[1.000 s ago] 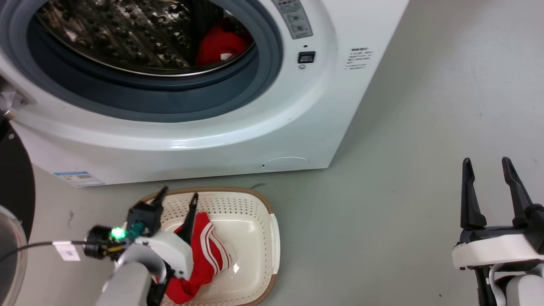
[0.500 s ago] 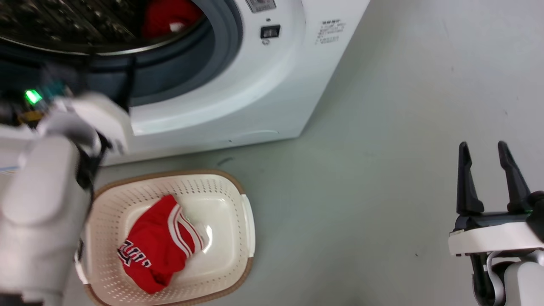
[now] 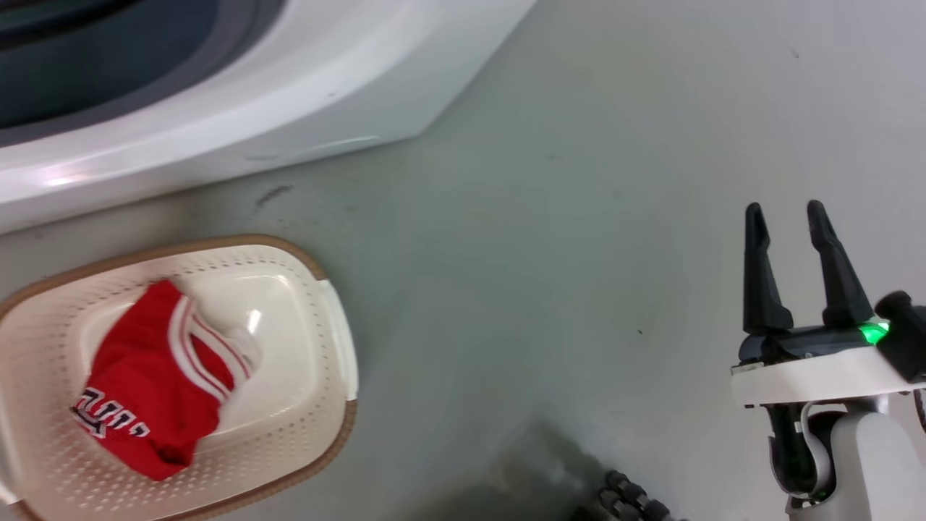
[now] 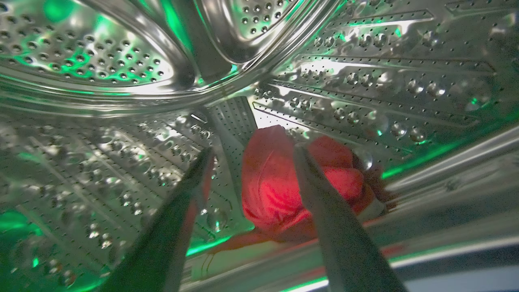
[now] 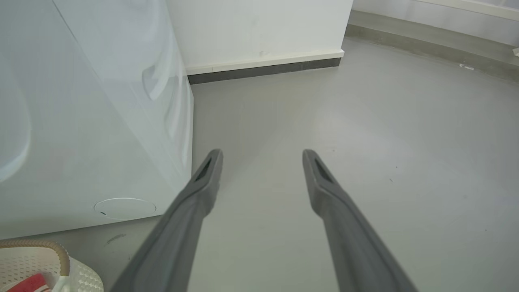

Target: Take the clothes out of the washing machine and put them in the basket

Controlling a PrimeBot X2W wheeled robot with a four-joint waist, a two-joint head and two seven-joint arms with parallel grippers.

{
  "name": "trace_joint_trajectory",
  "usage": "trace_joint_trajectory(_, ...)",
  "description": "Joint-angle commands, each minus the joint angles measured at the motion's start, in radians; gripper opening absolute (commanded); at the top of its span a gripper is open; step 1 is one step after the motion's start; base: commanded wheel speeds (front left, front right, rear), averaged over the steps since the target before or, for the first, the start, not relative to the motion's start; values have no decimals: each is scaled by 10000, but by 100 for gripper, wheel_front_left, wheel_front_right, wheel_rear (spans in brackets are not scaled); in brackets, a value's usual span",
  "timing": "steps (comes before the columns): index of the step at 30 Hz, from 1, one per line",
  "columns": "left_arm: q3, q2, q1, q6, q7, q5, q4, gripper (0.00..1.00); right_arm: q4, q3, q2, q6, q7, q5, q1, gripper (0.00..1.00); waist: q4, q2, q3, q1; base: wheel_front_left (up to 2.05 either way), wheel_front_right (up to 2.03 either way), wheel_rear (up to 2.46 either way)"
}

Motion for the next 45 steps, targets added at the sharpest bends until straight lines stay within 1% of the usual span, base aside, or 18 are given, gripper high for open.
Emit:
trace_joint_trajectory(1,-4,116,-285,-7,160,-61,146,100,-66,109,18,-9,-20,91,-202,100,-716,0,700,-2,0,0,0)
trace_joint_trajectory(4,-84,191,-1099,-9,785,-199,707,100,-73,341,18,-10,-20,346,-177,100,-1052,0,983,-2,0,0,0)
trace_joint_trajectory(8,-348,382,-1860,-8,1519,-40,1411,100,-110,651,19,-9,-20,577,-101,100,-1379,0,1262,-2,0,0,0)
trace_joint_trajectory(10,-548,315,-1995,-10,1793,41,1756,100,-139,691,18,-10,-20,607,-15,100,-1410,0,1303,-2,0,0,0)
trace_joint_trajectory(15,-871,203,-2172,31,1985,250,2481,100,-206,655,16,-10,-20,653,109,100,-1426,0,1351,-2,0,0,0)
trace_joint_trajectory(20,-1002,132,-2212,26,1825,261,3006,100,-299,536,16,-10,-20,686,195,100,-1413,0,1385,-2,0,0,0)
trace_joint_trajectory(21,-1044,104,-2236,22,1782,259,3075,27,-319,535,16,-10,-20,684,212,100,-1406,0,1392,-2,0,0,0)
trace_joint_trajectory(22,-1075,79,-2258,17,1744,237,3128,0,-331,553,16,-10,-20,682,222,100,-1398,0,1402,-2,0,0,0)
trace_joint_trajectory(25,-1184,39,-2341,1,1602,166,3231,0,-322,653,16,-10,-20,661,172,100,-1374,0,1422,-2,0,0,0)
trace_joint_trajectory(29,-1280,135,-2541,-4,1099,81,3248,0,-297,755,16,-10,-20,627,30,100,-1356,0,1387,-2,0,0,0)
trace_joint_trajectory(32,-1331,152,-2621,-6,352,-11,3076,0,-262,733,15,-10,-20,561,-111,100,-1271,0,1285,-2,0,0,0)
trace_joint_trajectory(39,-1592,-89,-2112,-9,-1406,-402,2943,0,-170,382,12,-10,-20,230,-285,100,-682,0,667,-2,0,0,0)
trace_joint_trajectory(42,-2123,-177,-1598,-10,-2454,-427,2657,0,-138,109,13,-10,-20,102,-326,100,-345,0,282,-2,0,0,0)
trace_joint_trajectory(45,-2235,-333,-1086,-8,-3343,-815,2645,0,-70,-45,12,-9,-20,-188,-268,100,60,0,-132,-2,0,0,0)
